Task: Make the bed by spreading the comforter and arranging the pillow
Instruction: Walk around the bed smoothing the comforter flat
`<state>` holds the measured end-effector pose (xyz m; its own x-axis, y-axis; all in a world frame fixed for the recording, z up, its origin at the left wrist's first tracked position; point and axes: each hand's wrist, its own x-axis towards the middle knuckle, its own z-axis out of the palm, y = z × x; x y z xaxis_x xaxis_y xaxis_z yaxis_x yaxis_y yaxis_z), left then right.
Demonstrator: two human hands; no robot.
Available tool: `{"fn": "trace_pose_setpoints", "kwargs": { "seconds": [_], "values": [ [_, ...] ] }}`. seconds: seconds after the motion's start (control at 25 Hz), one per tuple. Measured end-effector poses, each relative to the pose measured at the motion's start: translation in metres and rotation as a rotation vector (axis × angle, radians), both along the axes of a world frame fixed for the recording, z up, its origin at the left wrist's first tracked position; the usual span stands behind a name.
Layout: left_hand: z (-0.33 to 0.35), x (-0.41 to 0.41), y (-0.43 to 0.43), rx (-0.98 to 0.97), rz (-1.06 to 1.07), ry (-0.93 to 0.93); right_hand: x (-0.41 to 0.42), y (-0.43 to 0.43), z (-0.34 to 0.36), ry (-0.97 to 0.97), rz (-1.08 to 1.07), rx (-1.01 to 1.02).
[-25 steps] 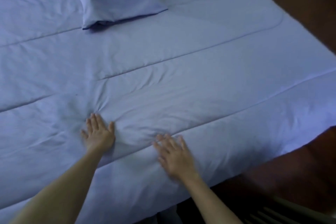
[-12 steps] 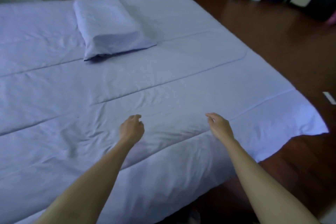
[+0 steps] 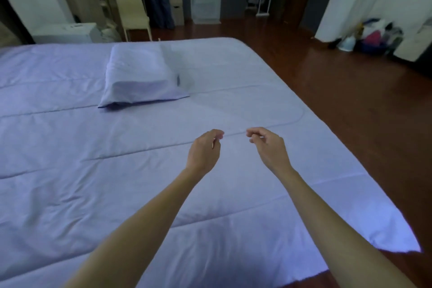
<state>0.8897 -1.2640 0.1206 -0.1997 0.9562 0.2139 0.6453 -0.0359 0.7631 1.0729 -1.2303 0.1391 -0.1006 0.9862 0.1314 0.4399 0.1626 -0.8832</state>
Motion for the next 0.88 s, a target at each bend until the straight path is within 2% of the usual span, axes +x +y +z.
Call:
{"fn": "trace_pose_setpoints", "kwargs": {
  "seconds": [0.24, 0.56, 0.76, 0.88],
  "values": [
    [0.015, 0.068, 0.007, 0.034, 0.105, -0.164, 0.040, 0.043, 0.014, 0.116, 0.223, -0.008],
    [-0.027, 0.084, 0.034, -0.140, 0.159, -0.238, 0.051, 0.060, -0.029, 0.159, 0.177, -0.135],
    [-0.061, 0.103, 0.055, -0.254, 0.215, -0.195, 0.087, 0.093, -0.061, 0.107, 0.163, -0.205],
    [-0.073, 0.120, 0.071, -0.248, 0.294, -0.144, 0.101, 0.123, -0.082, 0.038, 0.227, -0.221]
  ]
}}
